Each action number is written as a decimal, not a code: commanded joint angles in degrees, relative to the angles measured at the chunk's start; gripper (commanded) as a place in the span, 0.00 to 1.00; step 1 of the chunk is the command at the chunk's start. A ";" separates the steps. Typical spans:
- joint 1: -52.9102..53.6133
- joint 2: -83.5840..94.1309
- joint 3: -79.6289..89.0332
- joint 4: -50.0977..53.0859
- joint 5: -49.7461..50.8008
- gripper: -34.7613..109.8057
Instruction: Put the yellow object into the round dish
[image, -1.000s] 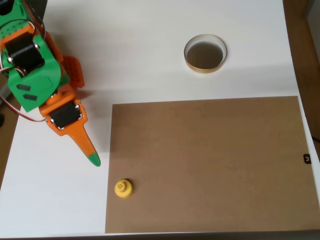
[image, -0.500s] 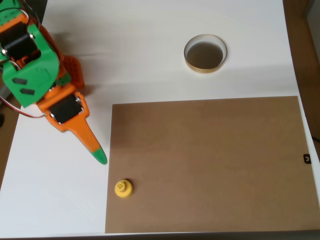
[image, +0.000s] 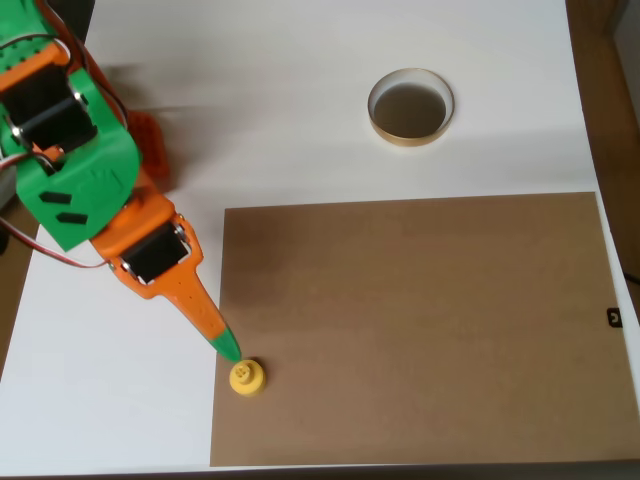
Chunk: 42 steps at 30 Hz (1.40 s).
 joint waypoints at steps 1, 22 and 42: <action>0.44 -3.25 -7.21 1.32 -0.88 0.47; 0.00 -42.28 -34.98 12.39 0.44 0.46; -1.32 -52.73 -40.17 18.28 1.76 0.45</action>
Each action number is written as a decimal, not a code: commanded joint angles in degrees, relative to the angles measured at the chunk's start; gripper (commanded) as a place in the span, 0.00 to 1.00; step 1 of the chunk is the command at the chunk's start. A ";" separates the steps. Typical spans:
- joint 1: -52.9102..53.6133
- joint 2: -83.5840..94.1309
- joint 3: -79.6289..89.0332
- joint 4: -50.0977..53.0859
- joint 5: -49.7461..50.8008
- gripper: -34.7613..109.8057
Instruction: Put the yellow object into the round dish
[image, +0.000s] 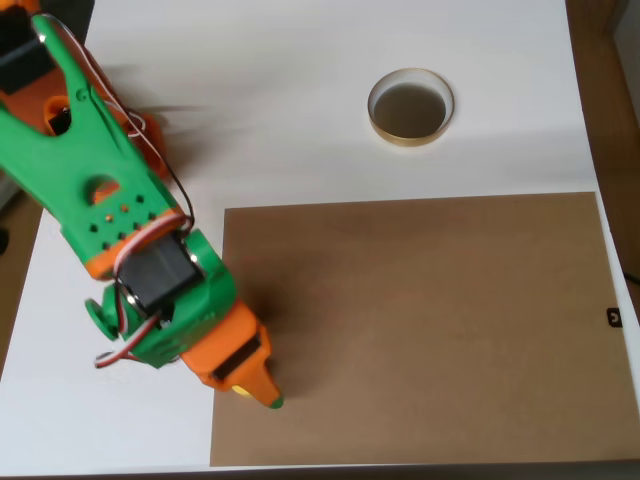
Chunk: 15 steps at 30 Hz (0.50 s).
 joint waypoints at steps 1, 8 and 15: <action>0.26 0.62 -2.90 1.05 0.09 0.45; 1.23 -2.99 -2.90 -0.62 0.09 0.44; 2.81 -4.39 -3.96 -1.05 -0.53 0.43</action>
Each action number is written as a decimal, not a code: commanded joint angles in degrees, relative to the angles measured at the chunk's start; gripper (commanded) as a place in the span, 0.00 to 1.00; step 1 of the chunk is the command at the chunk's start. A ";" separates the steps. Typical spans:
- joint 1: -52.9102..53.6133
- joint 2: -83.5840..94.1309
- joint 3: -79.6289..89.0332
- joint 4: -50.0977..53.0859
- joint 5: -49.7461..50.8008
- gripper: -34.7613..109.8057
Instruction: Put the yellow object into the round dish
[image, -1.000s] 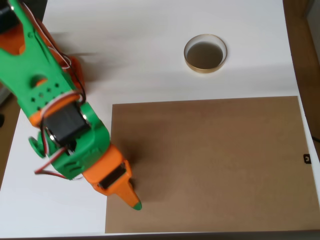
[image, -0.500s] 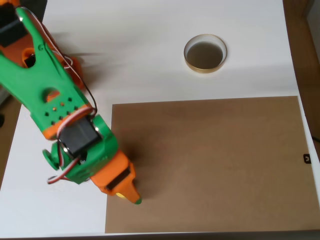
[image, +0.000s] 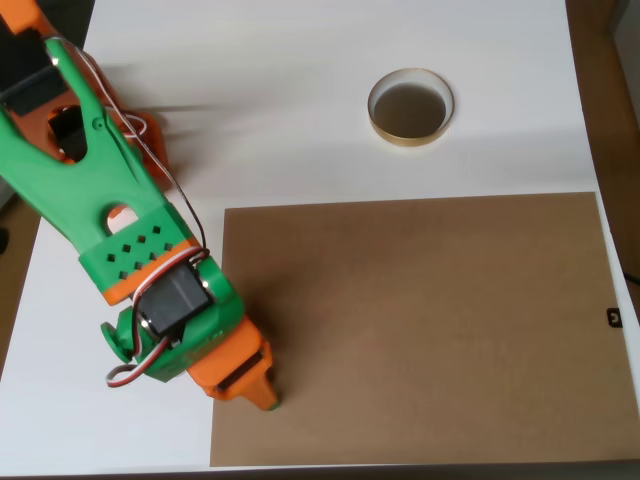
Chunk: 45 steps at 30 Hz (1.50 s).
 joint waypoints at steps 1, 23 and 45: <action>1.41 1.41 -3.34 0.53 -0.97 0.43; 2.81 -2.64 -5.10 -1.14 -1.49 0.34; 0.88 0.09 -5.27 0.18 0.35 0.24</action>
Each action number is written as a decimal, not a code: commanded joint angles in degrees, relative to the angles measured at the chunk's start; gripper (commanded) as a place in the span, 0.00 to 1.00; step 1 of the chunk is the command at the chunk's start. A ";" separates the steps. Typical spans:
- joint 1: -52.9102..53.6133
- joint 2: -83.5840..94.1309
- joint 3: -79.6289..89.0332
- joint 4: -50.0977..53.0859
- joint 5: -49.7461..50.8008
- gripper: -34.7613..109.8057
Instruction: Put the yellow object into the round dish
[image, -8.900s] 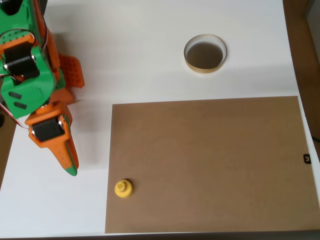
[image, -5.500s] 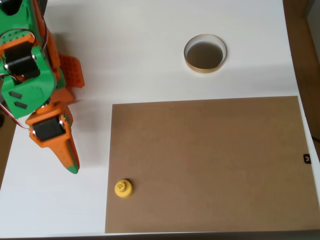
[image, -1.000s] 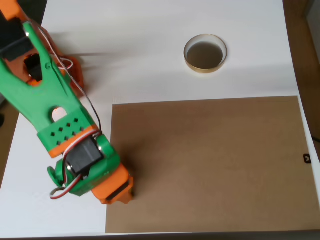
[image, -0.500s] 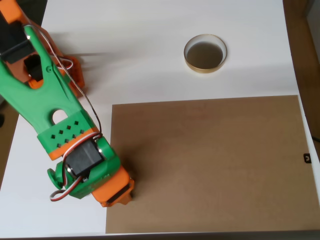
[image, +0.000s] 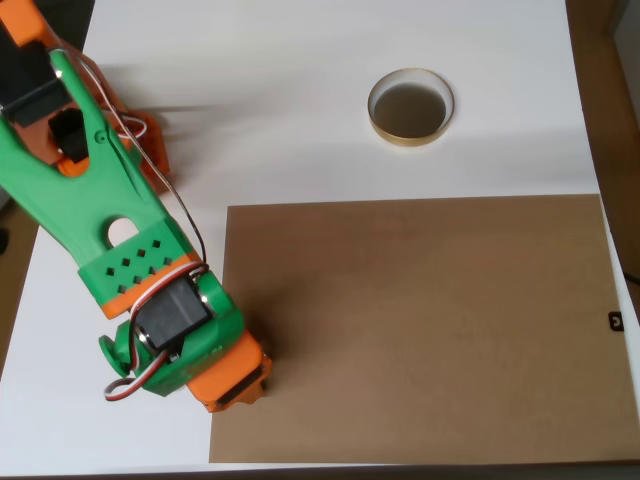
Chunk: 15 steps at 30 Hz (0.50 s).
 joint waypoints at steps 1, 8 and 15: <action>-0.18 3.69 -1.67 1.49 0.18 0.24; -0.62 12.22 0.09 2.81 -1.23 0.24; -3.87 22.85 1.58 4.83 -3.69 0.24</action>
